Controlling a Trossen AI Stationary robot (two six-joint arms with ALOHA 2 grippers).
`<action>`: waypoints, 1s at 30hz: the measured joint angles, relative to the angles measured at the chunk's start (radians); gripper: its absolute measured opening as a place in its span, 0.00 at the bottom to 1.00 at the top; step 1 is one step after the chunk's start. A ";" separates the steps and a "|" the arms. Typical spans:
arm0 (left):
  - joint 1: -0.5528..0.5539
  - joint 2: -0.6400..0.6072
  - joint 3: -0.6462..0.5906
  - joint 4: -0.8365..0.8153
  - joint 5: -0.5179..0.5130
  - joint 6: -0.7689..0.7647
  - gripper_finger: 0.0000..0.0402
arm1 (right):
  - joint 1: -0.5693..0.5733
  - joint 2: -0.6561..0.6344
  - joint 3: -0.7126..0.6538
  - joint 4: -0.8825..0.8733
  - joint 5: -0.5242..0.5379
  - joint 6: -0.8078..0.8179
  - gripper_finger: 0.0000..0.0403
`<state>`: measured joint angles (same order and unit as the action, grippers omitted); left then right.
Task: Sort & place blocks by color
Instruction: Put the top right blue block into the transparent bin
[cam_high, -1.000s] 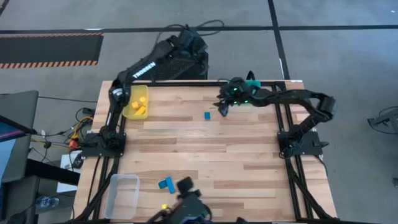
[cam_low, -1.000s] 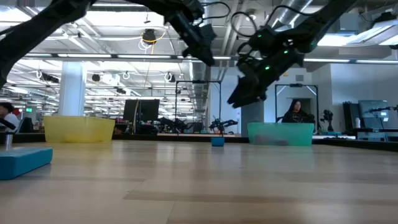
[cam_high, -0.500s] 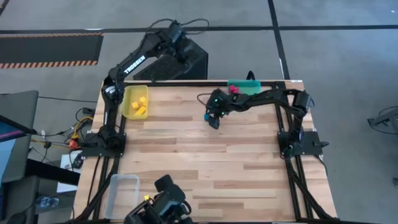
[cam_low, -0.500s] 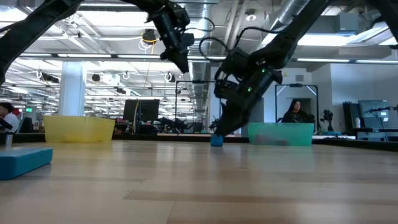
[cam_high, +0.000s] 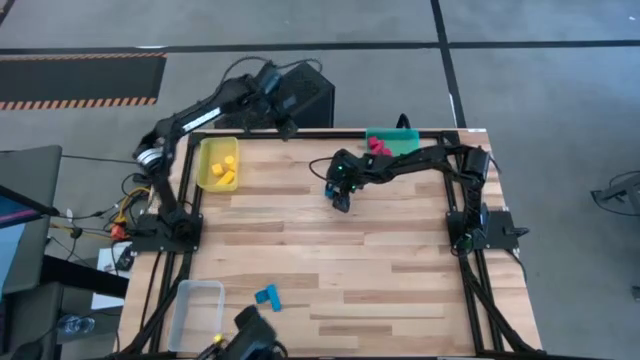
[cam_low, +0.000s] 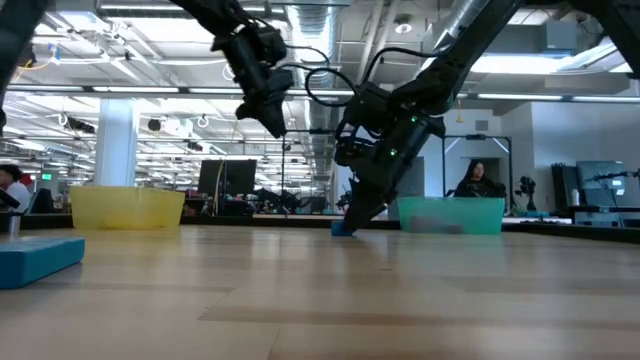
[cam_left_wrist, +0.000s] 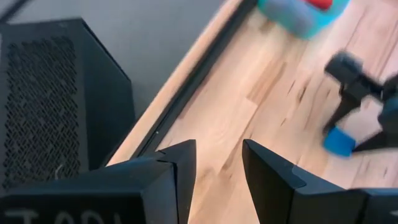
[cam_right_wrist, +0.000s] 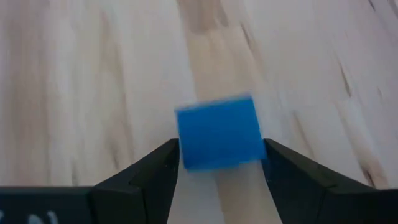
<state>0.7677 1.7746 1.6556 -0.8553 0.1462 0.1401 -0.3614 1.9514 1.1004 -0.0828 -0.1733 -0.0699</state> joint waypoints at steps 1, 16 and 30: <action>0.001 -0.042 -0.062 0.052 -0.001 -0.022 0.29 | 0.001 0.000 0.000 0.014 -0.005 -0.006 0.60; -0.075 -0.428 -0.653 0.429 -0.085 -0.314 0.38 | 0.001 0.001 0.000 0.092 -0.064 -0.119 0.64; -0.214 -0.435 -0.616 0.464 -0.039 -0.384 0.41 | 0.008 0.005 -0.011 0.109 -0.064 -0.098 0.57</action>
<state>0.5539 1.3399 1.0395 -0.3917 0.1070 -0.2439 -0.3531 1.9559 1.0893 0.0264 -0.2371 -0.1683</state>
